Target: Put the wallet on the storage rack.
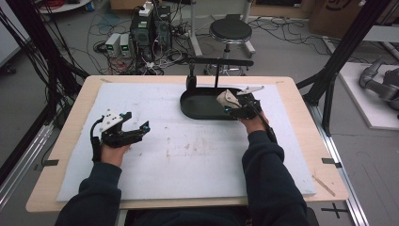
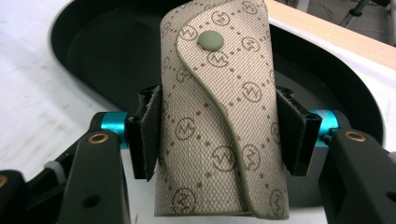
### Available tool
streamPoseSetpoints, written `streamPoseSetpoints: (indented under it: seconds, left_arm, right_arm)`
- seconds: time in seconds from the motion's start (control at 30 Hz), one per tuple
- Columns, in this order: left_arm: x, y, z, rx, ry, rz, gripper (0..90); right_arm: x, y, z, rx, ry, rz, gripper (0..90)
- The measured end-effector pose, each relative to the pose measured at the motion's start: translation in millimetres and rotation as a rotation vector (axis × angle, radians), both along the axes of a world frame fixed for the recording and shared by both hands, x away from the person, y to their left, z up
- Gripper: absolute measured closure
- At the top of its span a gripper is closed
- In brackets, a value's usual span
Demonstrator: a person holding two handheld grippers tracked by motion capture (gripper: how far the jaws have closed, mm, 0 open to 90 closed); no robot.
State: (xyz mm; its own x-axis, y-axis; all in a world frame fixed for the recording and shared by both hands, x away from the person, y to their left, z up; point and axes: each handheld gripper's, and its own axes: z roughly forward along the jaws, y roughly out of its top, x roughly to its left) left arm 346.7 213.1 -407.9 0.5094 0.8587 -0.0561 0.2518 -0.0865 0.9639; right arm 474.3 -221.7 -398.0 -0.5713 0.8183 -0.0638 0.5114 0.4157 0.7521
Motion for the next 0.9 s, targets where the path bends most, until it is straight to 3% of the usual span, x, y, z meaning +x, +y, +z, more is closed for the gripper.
streamPoseSetpoints:
  seconds: [0.2, 0.47, 0.63, 0.77, 0.9]
  left_arm:
    - [0.0, 0.8, 0.1, -0.002, 0.001, 0.003, 18.4]
    - [0.2, 1.6, 0.2, -0.003, 0.002, 0.0, 18.4]
    - [-0.1, 1.9, 0.4, -0.008, 0.002, 0.003, 18.4]
    - [-0.1, 2.4, 0.5, -0.008, 0.0, 0.002, 18.4]
    - [-0.5, 1.8, 0.5, -0.011, 0.001, 0.003, 18.4]
  right_arm:
    - [22.4, 17.6, -13.7, -0.004, 0.011, -0.033, 40.7]
    - [38.0, 29.3, -24.6, -0.009, 0.033, -0.058, 40.0]
    - [42.7, 35.5, -30.2, -0.031, 0.024, -0.073, 38.3]
    - [42.8, 36.8, -32.8, -0.025, -0.003, -0.091, 32.1]
    - [37.6, 33.8, -24.8, -0.051, -0.01, -0.058, 31.7]
